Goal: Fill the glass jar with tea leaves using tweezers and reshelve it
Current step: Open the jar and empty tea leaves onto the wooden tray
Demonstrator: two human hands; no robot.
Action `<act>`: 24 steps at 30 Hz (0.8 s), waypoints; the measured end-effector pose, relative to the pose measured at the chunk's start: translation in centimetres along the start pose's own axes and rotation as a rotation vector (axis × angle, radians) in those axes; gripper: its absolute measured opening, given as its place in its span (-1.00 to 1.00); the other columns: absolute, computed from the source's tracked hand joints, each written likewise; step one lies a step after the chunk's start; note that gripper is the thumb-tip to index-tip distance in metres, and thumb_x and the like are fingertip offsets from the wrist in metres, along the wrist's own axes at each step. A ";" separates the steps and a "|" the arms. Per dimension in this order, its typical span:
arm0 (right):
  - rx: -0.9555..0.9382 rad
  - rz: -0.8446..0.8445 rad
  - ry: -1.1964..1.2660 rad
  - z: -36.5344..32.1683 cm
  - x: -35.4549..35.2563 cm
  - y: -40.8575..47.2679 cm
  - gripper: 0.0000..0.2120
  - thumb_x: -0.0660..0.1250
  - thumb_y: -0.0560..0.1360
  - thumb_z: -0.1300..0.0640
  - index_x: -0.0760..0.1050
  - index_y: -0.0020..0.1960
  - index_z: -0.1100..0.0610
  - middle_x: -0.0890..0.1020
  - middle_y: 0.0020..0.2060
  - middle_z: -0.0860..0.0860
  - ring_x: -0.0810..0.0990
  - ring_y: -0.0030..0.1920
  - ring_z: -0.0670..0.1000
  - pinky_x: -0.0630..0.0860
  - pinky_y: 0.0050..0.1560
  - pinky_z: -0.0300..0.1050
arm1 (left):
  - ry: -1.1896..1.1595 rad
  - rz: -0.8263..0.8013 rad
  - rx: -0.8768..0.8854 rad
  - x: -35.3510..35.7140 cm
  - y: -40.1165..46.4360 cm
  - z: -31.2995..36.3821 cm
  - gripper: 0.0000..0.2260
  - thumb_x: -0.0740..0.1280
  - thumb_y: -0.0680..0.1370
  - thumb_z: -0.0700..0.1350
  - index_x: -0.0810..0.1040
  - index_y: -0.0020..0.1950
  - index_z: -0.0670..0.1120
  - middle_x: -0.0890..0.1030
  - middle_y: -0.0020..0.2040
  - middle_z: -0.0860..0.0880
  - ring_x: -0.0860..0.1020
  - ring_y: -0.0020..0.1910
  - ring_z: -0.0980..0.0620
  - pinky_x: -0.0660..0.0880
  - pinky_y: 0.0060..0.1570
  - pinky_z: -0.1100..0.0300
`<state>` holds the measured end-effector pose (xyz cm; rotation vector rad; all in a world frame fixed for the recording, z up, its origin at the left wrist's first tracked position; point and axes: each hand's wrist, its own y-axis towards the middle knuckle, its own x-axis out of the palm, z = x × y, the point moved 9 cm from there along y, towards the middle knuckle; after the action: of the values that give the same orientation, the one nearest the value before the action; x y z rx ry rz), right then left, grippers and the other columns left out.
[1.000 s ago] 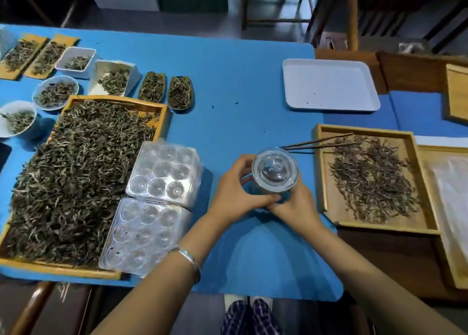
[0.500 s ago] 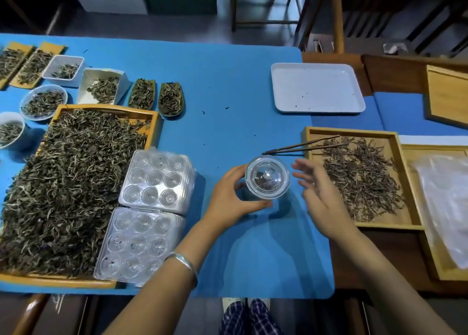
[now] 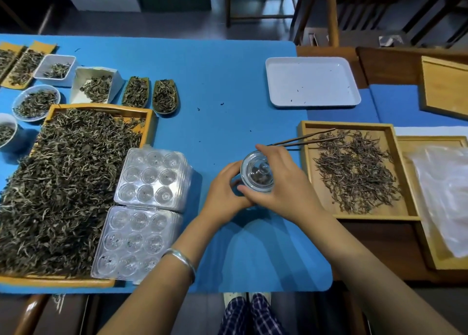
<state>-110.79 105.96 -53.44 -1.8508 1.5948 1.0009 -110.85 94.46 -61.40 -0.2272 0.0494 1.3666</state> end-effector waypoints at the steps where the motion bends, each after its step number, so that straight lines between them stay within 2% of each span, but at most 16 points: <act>1: -0.023 0.007 -0.067 -0.2 0.0 0.1 -0.23 0.46 0.31 -0.19 0.33 0.39 0.14 0.46 0.22 0.05 0.53 0.15 0.07 0.54 0.03 0.00 | -0.007 -0.009 -0.006 0.1 0.0 -0.1 -0.43 0.47 0.22 -0.07 0.53 0.17 0.34 0.61 0.13 0.22 0.57 0.16 0.20 0.55 0.10 0.19; 6: -0.118 0.069 -0.239 -1.2 -0.3 0.3 -0.30 0.48 0.31 -0.14 0.43 0.27 0.30 0.57 0.07 0.17 0.61 0.00 0.19 0.57 -0.12 0.00 | -0.068 -0.036 -0.032 0.4 -0.1 -0.1 -0.42 0.48 0.23 -0.12 0.54 0.17 0.36 0.64 0.11 0.23 0.59 0.12 0.24 0.51 -0.01 0.36; 11: -0.125 0.087 -0.209 -1.1 -0.4 0.3 -0.31 0.52 0.28 -0.09 0.45 0.23 0.33 0.58 0.04 0.19 0.62 -0.04 0.22 0.58 -0.15 0.05 | -0.074 -0.040 -0.037 0.3 -0.1 -0.2 -0.39 0.48 0.20 -0.11 0.54 0.15 0.39 0.64 0.12 0.23 0.58 0.14 0.23 0.51 0.00 0.34; 14: -0.111 0.109 -0.174 -1.0 -0.5 0.5 -0.34 0.52 0.26 -0.07 0.47 0.20 0.30 0.58 0.01 0.14 0.61 -0.07 0.16 0.57 -0.16 0.00 | -0.056 -0.042 -0.029 0.2 0.0 -0.3 -0.38 0.47 0.20 -0.12 0.54 0.17 0.37 0.64 0.12 0.21 0.59 0.14 0.22 0.53 0.00 0.31; 19: -0.074 0.159 0.011 -0.5 -0.1 0.1 -0.40 0.52 0.25 0.02 0.46 0.18 0.28 0.55 0.04 0.11 0.55 0.03 0.07 0.50 0.05 -0.16 | 0.012 -0.033 -0.028 0.0 0.2 -1.0 -0.37 0.48 0.20 -0.14 0.54 0.20 0.32 0.64 0.12 0.14 0.59 0.15 0.16 0.57 0.13 0.08; 22: -0.039 0.170 0.098 -0.1 0.0 -0.1 -0.39 0.52 0.26 0.04 0.44 0.21 0.25 0.52 0.08 0.08 0.49 0.09 -0.02 0.41 0.12 -0.33 | 0.040 -0.036 -0.013 -0.1 0.3 -0.9 -0.39 0.50 0.24 -0.15 0.54 0.21 0.30 0.63 0.13 0.17 0.57 0.17 0.18 0.54 0.15 0.12; 24: -0.032 0.180 0.117 0.1 -0.1 -0.1 -0.39 0.53 0.26 0.05 0.43 0.23 0.24 0.51 0.10 0.09 0.49 0.11 -0.02 0.42 0.14 -0.32 | 0.053 -0.039 -0.012 -0.2 0.5 -0.9 -0.38 0.51 0.25 -0.16 0.53 0.21 0.31 0.63 0.12 0.17 0.57 0.16 0.19 0.54 0.16 0.14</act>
<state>-110.66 106.09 -53.46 -1.8428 1.8521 1.0152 -111.28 94.24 -62.30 -0.2730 0.0805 1.3226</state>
